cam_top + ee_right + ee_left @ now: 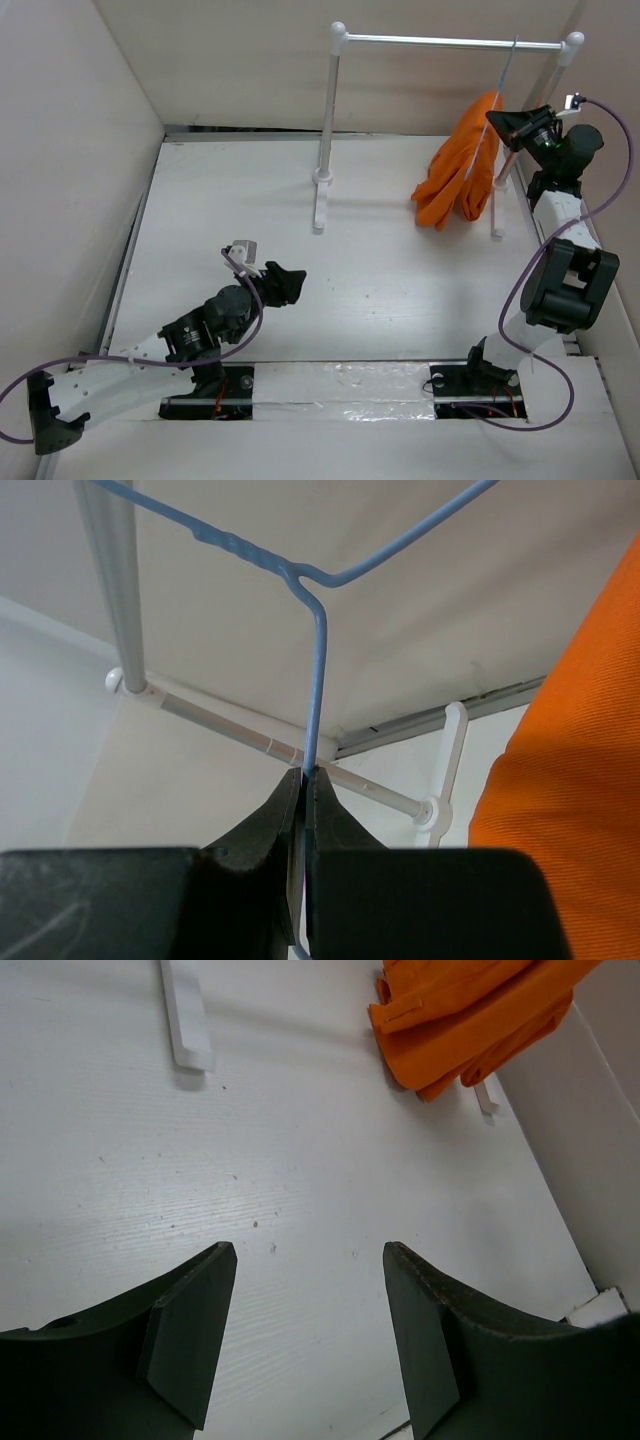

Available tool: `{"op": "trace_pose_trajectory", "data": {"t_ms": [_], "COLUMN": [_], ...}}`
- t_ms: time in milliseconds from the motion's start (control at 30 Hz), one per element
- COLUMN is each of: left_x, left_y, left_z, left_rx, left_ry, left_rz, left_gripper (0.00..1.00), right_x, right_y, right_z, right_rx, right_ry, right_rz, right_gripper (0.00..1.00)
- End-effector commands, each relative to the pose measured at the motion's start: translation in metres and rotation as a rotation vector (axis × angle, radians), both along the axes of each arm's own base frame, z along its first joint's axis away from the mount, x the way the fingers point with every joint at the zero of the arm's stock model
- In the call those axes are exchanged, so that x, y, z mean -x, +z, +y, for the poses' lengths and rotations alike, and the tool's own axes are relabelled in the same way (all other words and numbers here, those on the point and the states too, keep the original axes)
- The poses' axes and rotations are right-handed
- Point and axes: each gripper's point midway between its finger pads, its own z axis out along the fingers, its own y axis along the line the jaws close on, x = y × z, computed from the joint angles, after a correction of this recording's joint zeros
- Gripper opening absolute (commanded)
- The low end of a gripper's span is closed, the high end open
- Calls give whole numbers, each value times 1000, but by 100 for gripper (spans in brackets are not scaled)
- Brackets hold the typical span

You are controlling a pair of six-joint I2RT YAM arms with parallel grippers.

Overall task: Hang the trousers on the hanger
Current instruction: Place the hanger at the clothesline, then reset both arms

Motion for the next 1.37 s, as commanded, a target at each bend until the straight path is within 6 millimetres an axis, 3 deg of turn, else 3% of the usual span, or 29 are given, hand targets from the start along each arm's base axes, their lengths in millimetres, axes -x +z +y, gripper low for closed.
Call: {"op": "trace_pose_trajectory", "data": {"t_ms": [0,67,100,267,400,500,633,667,767,800,967,1067,1133,1200,1333], "left_x": [-4,-4,-4,-5,-5,-4,-5,-5,-5,-5,-2,0,0,0,1], "left_y": [26,27,27,32,32,39,49,52,57,56,45,36,34,36,53], "left_z": [-4,-4,-4,-4,-4,-2,3,5,10,12,16,15,14,15,15], "left_rx": [63,57,57,59,71,84,114,118,125,126,128,135,145,141,156], "left_ry": [12,12,12,19,26,29,49,53,68,74,76,73,69,70,68], "left_rz": [-39,-38,-38,-36,-29,-26,-44,-49,-54,-47,-32,-11,-8,-11,-24], "left_gripper": [58,58,58,63,66,66,67,67,67,67,66,65,65,65,65], "right_x": [27,31,36,58,86,116,176,197,223,233,257,264,269,270,272], "right_y": [60,52,48,54,61,65,60,45,7,-24,-114,-142,-144,-129,-82], "right_z": [2,-3,-6,-4,1,17,92,108,137,140,142,141,147,148,147], "right_rx": [109,109,109,123,174,256,323,338,408,412,485,515,512,516,542], "right_ry": [-50,-73,-86,-123,-181,-188,48,94,165,176,166,168,204,203,183], "right_rz": [-255,-246,-242,-261,-269,-294,-453,-472,-475,-398,-232,-190,-193,-217,-294], "right_gripper": [15,36,55,99,100,100,100,100,100,100,100,100,100,100,100]}}
